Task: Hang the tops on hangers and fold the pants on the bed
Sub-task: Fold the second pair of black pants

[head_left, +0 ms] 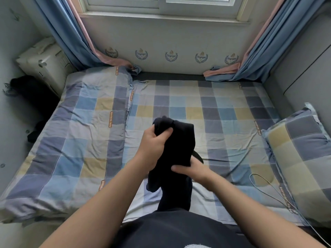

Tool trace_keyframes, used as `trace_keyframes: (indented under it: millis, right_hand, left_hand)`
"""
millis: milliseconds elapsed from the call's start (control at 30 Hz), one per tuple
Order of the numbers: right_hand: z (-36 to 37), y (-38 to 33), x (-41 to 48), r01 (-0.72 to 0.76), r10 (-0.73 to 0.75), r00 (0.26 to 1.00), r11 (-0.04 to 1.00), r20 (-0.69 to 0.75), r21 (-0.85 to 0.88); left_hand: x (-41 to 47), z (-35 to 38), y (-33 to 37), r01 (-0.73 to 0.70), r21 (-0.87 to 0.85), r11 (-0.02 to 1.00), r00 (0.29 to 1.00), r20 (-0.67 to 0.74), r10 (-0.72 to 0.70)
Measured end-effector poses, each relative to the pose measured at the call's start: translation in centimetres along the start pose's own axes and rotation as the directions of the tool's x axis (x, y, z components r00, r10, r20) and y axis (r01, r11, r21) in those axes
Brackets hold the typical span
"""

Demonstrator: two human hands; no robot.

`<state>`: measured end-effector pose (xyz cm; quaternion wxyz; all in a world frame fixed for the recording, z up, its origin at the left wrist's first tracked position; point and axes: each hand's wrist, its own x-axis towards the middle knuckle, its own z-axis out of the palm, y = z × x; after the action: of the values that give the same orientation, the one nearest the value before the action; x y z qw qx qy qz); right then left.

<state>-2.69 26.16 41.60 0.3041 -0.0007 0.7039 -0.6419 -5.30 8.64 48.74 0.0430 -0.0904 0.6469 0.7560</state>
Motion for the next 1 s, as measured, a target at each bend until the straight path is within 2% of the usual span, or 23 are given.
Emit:
trace_keyframes:
  millis: [67,133,200,267,367,467,533,633,700,767,867,933,1000]
  right_hand:
    - [0.6,2.0,0.5,-0.017,-0.002,0.991,0.990,-0.136,-0.139]
    - [0.2,2.8,1.3,-0.049,0.001,0.968,0.981,-0.251,-0.188]
    - [-0.6,2.5,1.6,-0.058,-0.010,0.955,0.974,-0.297,-0.218]
    - [-1.2,1.5,1.6,-0.035,-0.015,0.951,0.987,-0.309,-0.154]
    - [-1.6,-1.0,1.5,0.054,-0.070,0.941,0.997,-0.332,-0.057]
    - [-1.2,-4.3,1.9,0.174,-0.148,0.916,0.984,-0.372,0.036]
    - [-1.3,-6.5,2.1,0.222,-0.158,0.908,0.967,-0.387,0.125]
    - [-1.7,-9.0,2.1,0.243,-0.146,0.942,0.918,-0.301,0.313]
    - [-1.9,-10.2,2.0,0.228,-0.146,0.963,0.888,-0.225,0.399]
    - [-2.3,-11.1,2.1,0.221,-0.141,0.968,0.876,-0.209,0.429]
    - [-3.2,-11.6,2.3,0.243,-0.130,0.952,0.871,-0.275,0.427]
    - [-4.0,-11.4,2.3,0.249,-0.132,0.945,0.884,-0.299,0.397]
    - [-4.4,-10.5,1.6,0.227,-0.152,0.951,0.936,-0.271,0.271]
  left_hand:
    - [0.2,0.2,1.0,0.005,-0.051,0.999,1.000,0.005,-0.005]
    - [0.5,-0.1,1.8,-0.022,-0.037,0.999,1.000,0.005,0.022]
    - [0.8,-0.7,2.3,-0.038,-0.011,0.999,0.999,0.019,0.038]
    - [1.2,-1.5,2.2,-0.009,0.025,1.000,0.998,0.060,0.007]
    - [2.0,-2.7,1.0,0.038,0.251,0.967,0.991,0.113,-0.069]
    - [1.9,-3.4,-1.3,0.126,0.425,0.896,0.955,0.192,-0.225]
    - [1.5,-3.5,-3.0,0.159,0.439,0.884,0.927,0.241,-0.286]
    - [1.0,-3.0,-5.4,0.073,0.358,0.931,0.911,0.356,-0.208]
    - [0.4,-2.5,-6.3,0.045,0.382,0.923,0.902,0.382,-0.202]
    - [0.1,-2.0,-7.1,0.074,0.421,0.904,0.914,0.333,-0.230]
    - [0.7,-1.2,-6.9,0.108,0.431,0.896,0.964,0.175,-0.201]
    - [1.0,-0.8,-6.0,0.140,0.311,0.940,0.986,0.045,-0.162]
    - [1.4,-0.7,-4.7,0.173,0.153,0.973,0.985,-0.041,-0.169]
